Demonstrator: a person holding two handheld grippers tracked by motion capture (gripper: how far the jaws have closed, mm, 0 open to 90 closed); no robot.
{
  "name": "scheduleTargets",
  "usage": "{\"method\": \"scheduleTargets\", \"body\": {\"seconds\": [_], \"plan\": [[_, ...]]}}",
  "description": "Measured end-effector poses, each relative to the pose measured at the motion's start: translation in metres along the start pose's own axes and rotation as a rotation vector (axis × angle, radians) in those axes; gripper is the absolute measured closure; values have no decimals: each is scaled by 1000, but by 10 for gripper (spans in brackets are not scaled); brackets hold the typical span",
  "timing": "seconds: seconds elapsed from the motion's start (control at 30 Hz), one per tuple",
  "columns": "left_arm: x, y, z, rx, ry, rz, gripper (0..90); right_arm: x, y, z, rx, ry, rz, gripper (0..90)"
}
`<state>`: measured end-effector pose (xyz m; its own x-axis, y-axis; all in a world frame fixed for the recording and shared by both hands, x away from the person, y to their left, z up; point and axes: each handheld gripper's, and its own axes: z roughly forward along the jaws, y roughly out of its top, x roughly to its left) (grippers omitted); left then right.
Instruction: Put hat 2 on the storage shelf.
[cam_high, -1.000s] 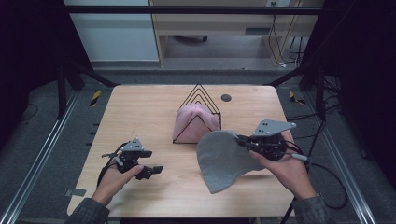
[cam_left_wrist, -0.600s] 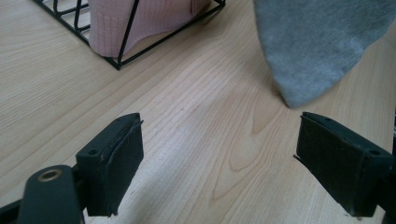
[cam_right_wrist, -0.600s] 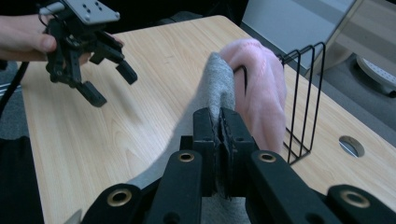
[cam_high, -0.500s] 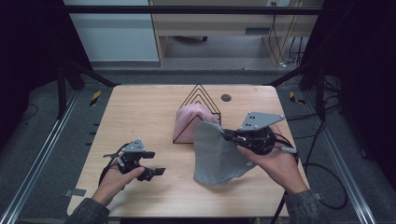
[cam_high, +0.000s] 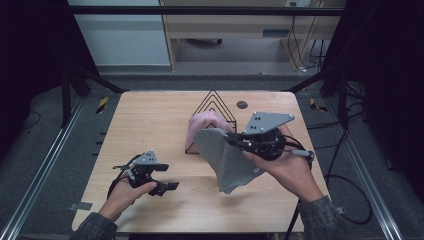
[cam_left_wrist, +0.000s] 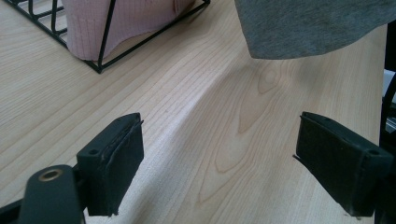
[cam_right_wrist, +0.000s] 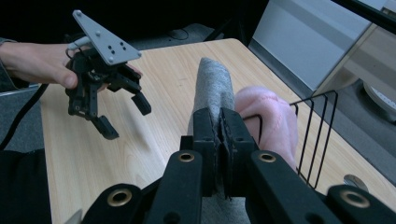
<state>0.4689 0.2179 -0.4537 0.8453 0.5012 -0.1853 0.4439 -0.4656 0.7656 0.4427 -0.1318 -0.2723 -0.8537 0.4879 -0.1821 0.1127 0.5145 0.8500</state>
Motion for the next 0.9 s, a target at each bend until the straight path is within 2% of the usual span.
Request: {"method": "scheduleTargets", "body": {"seconds": [0.5, 0.9], "plan": [[-6, 4, 0, -9, -7, 26, 157, 7, 24, 16, -9, 24, -38, 862], [-6, 13, -7, -63, 10, 31, 188, 15, 39, 32, -17, 55, -56, 861]]}}
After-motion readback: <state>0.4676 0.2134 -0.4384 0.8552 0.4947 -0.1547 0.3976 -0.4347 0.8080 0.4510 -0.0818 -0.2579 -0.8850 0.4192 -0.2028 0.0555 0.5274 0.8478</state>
